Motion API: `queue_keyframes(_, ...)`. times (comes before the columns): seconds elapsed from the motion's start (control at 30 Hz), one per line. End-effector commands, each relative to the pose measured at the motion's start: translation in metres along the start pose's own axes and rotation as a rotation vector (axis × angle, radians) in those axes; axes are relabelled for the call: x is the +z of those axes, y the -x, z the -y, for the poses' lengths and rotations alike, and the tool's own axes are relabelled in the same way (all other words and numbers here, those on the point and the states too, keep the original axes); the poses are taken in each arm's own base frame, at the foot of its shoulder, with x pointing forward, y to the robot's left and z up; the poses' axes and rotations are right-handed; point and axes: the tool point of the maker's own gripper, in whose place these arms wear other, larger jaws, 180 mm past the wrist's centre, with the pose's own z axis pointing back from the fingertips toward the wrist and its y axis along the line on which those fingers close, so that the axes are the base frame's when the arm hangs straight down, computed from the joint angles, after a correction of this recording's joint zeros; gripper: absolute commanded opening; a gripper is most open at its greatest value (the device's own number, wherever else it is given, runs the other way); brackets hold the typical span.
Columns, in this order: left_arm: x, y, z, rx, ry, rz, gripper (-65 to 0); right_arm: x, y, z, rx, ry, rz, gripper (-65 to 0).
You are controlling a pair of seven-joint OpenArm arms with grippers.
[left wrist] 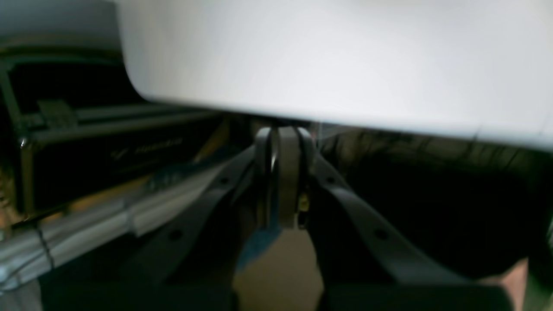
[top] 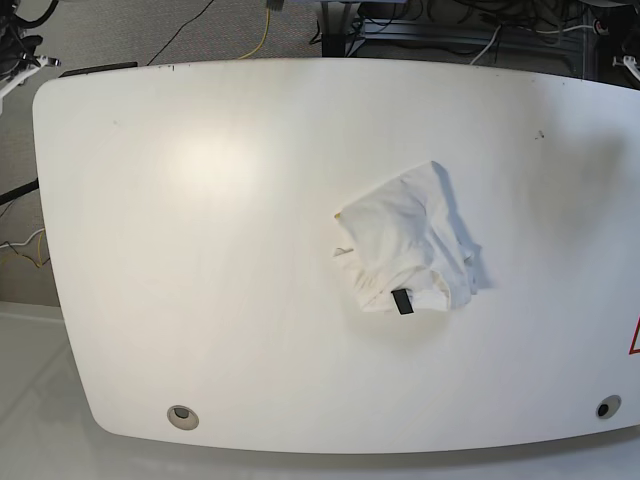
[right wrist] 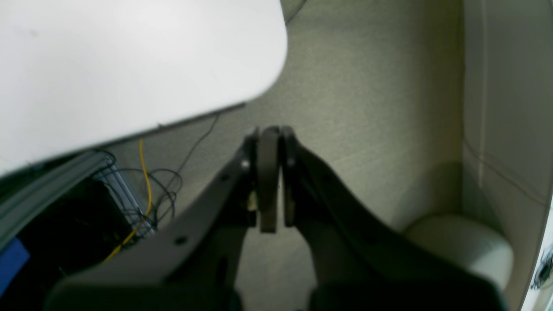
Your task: Fold the T-shirt properly
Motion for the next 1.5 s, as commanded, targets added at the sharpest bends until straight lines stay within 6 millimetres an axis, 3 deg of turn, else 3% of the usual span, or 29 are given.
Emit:
queue_keyframes(0.0,0.002,0.012,0.006,-0.063,-0.018,-0.015,-62.5,0.009,0.005,0.011,0.034,0.024,-0.002,-65.0)
queue_keyframes(0.2,0.002,0.040,0.041,-0.134,0.007,-0.041,-62.5,0.011,0.035,0.019,0.078,0.057,-0.075,-65.0)
queue_keyframes(0.37,0.003,0.065,0.096,-0.212,0.116,-0.070,-62.5,0.010,0.070,0.025,0.192,0.139,-0.173,-65.0)
queue_keyframes(0.47,0.003,0.074,0.119,-0.206,0.156,-0.076,-62.5,0.006,0.088,0.018,0.265,0.143,-0.207,-65.0)
queue_keyframes(0.73,-0.009,0.112,0.167,-0.167,0.274,-0.155,-62.5,-0.023,0.164,-0.002,0.356,0.138,-0.406,-65.0)
queue_keyframes(0.97,-0.019,0.139,0.202,-0.118,0.379,-0.178,-62.5,-0.052,0.217,-0.035,0.264,0.089,-0.430,-65.0)
queue_keyframes(1.23,-0.031,0.171,0.263,-0.008,0.485,-0.176,-62.5,-0.085,0.267,-0.083,0.112,-0.023,-0.433,-65.0)
queue_keyframes(1.33,-0.038,0.181,0.290,0.027,0.507,-0.174,-62.5,-0.098,0.286,-0.111,0.022,-0.096,-0.421,-65.0)
queue_keyframes(1.47,-0.054,0.191,0.297,-0.010,0.505,-0.186,-62.5,-0.111,0.298,-0.135,-0.050,-0.165,-0.411,-65.0)
